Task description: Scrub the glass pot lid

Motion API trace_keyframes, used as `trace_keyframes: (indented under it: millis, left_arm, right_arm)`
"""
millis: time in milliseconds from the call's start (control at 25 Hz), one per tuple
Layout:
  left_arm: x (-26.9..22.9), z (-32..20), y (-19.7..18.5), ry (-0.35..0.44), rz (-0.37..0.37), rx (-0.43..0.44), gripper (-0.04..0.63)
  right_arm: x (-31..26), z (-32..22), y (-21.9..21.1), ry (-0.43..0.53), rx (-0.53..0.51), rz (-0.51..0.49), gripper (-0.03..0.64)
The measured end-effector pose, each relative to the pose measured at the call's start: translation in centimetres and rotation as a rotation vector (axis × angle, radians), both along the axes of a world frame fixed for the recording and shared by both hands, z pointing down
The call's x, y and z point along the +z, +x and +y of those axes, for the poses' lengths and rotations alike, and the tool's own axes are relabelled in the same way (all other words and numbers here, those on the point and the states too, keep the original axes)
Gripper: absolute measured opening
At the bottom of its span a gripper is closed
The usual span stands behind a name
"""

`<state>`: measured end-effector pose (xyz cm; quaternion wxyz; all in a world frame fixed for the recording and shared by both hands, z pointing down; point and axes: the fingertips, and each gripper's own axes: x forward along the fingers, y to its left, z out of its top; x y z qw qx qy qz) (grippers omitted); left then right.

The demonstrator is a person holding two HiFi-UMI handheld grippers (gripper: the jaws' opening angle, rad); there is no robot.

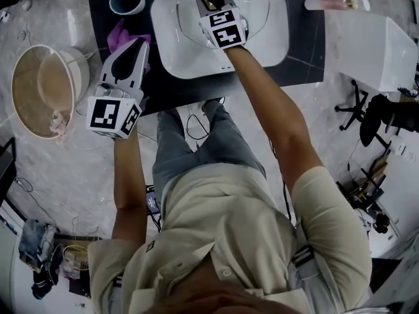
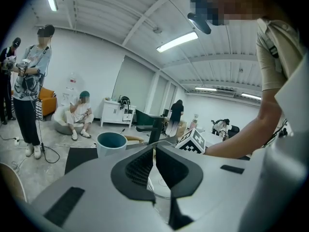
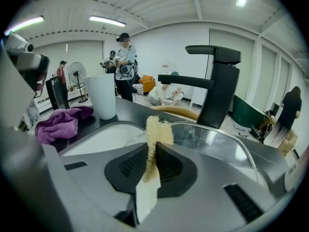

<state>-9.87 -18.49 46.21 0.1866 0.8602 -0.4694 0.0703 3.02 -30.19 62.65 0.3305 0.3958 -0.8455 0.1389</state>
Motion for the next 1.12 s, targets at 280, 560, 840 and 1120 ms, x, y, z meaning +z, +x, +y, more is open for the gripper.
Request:
trace_keyframes:
  millis: [280, 560, 840, 1120]
  left_arm:
    - [0.2, -0.3, 1.8, -0.005, -0.004, 0.028, 0.015]
    - [0.9, -0.3, 4.1, -0.015, -0.005, 0.056, 0.015]
    - [1.6, 0.3, 5.9, -0.024, -0.010, 0.082, 0.015]
    - [1.2, 0.7, 6.1, -0.031, -0.013, 0.077, 0.015]
  right_arm:
    - [1.1, -0.1, 2.4, -0.029, 0.017, 0.008, 0.043]
    - [2.3, -2.0, 15.7, -0.039, 0.273, 0.056, 0.043]
    - [1.4, -1.7, 21.3, -0.024, 0.350, 0.068, 0.043]
    - [1.4, -1.3, 20.8, -0.021, 0.344, 0.060, 0.043]
